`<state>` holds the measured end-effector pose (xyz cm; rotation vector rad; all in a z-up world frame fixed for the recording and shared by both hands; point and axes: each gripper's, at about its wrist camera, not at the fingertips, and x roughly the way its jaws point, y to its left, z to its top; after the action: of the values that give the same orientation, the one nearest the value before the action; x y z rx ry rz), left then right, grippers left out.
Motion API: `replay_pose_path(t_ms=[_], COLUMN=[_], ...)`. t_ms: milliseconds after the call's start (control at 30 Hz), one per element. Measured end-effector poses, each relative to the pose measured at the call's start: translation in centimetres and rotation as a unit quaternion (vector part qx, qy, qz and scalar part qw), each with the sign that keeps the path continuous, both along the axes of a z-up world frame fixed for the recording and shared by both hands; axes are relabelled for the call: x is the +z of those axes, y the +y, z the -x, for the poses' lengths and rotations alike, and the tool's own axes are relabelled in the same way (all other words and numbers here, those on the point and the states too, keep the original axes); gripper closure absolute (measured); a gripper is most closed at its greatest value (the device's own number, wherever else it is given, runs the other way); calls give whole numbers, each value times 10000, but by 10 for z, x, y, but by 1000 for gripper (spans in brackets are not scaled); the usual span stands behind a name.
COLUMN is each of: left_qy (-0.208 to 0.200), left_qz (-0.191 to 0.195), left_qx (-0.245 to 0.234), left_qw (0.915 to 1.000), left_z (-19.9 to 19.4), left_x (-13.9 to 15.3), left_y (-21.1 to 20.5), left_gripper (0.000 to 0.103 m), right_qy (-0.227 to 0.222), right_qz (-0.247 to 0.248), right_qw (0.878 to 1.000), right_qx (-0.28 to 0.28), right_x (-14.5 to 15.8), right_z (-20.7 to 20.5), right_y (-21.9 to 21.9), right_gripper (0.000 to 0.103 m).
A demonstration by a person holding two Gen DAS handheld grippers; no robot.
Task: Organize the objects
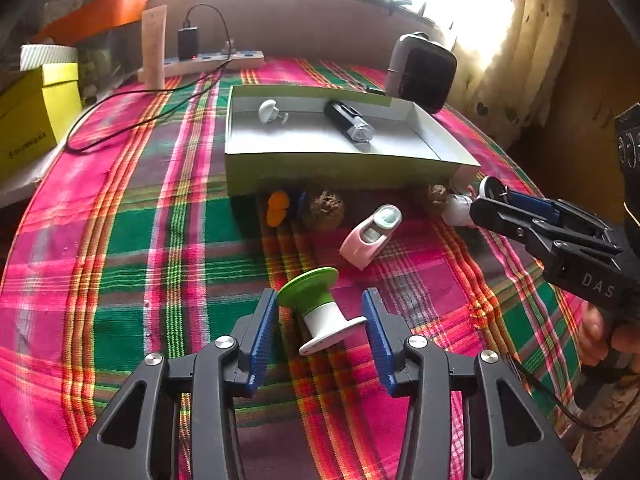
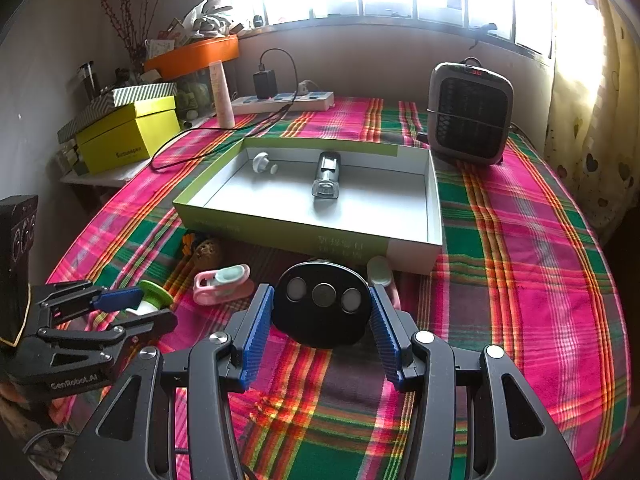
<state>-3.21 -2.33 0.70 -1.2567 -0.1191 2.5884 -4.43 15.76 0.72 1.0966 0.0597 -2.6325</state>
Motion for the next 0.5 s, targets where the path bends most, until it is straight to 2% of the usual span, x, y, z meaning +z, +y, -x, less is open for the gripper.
replay_pose_path(t_ms=[500], left_qy=[295], left_qz=[47], left_qx=[-16], left_qw=[9996], left_z=[4], left_x=[18], left_y=[1], left_gripper=[62], right_qy=[59], right_qz=[-35], right_qw=[10000], right_qx=[-31], right_x=[5], right_z=[2], right_y=[-2], right_gripper=[54])
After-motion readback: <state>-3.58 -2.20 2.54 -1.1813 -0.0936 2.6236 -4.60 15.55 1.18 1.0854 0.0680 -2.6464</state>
